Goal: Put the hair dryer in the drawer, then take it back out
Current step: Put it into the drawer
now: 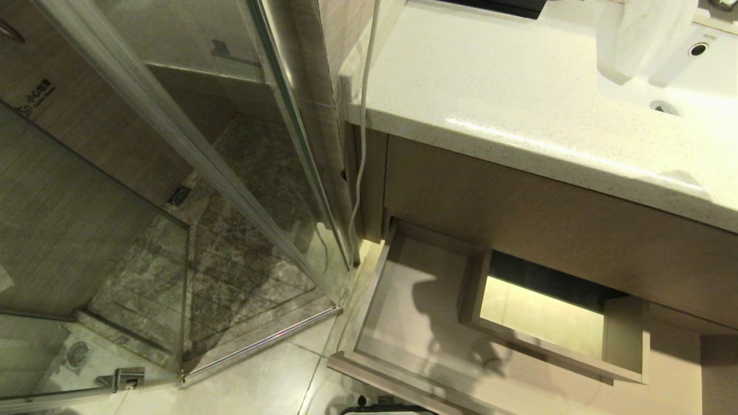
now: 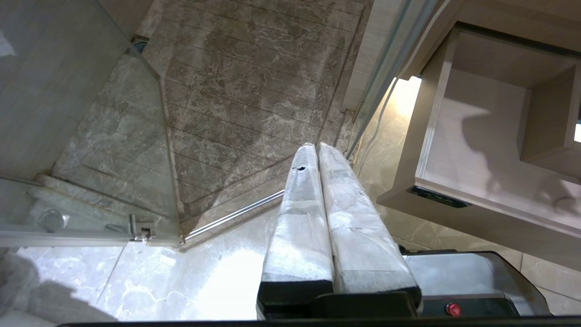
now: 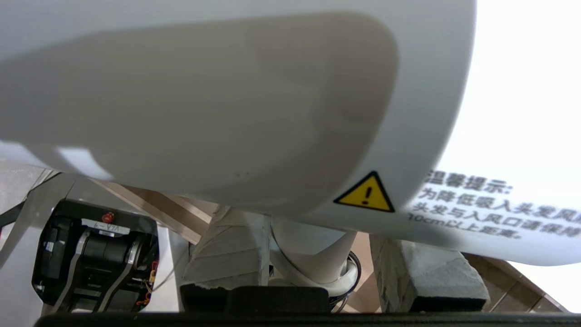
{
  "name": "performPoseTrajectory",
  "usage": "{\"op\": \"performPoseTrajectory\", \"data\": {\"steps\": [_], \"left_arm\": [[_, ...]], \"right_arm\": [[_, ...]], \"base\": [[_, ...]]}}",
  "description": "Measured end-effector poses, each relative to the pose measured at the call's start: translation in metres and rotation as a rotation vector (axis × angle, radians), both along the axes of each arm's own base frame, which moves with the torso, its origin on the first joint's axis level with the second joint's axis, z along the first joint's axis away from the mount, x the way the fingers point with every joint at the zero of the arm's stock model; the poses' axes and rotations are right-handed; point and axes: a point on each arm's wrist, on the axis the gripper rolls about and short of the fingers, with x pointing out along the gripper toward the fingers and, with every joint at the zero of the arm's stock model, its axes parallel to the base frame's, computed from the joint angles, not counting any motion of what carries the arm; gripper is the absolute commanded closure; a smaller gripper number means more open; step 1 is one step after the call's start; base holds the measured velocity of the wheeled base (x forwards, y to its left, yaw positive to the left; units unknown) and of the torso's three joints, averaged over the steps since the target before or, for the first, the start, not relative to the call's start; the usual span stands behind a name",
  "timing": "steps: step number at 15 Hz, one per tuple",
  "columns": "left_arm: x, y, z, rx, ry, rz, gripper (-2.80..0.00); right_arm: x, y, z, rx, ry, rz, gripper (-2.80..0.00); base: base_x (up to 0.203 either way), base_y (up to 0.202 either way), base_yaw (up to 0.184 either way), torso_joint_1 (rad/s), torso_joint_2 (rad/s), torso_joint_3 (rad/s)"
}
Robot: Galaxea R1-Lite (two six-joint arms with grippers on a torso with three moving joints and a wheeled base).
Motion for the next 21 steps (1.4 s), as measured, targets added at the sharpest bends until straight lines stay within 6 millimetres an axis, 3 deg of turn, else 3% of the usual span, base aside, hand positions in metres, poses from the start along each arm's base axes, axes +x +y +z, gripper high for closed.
{"op": "performPoseTrajectory", "data": {"steps": [10,15,21], "left_arm": [[0.0000,0.0000,0.0001,0.000,0.000,0.000,0.00],[0.0000,0.0000,0.0000,0.000,0.000,0.000,0.00],[0.0000,0.0000,0.0000,0.000,0.000,0.000,0.00]], "right_arm": [[-0.0004,0.0000,0.0000,0.000,0.000,0.000,0.00],[-0.0009,-0.0002,-0.0009,-0.005,0.010,-0.012,0.00],[-0.0008,-0.0004,-0.0013,-0.005,0.014,-0.019,0.00]], "base": [[0.000,0.000,0.000,-0.004,0.00,-0.004],[0.000,0.000,0.000,-0.204,-0.01,-0.208],[0.000,0.000,0.000,-0.030,0.00,-0.033]]}}
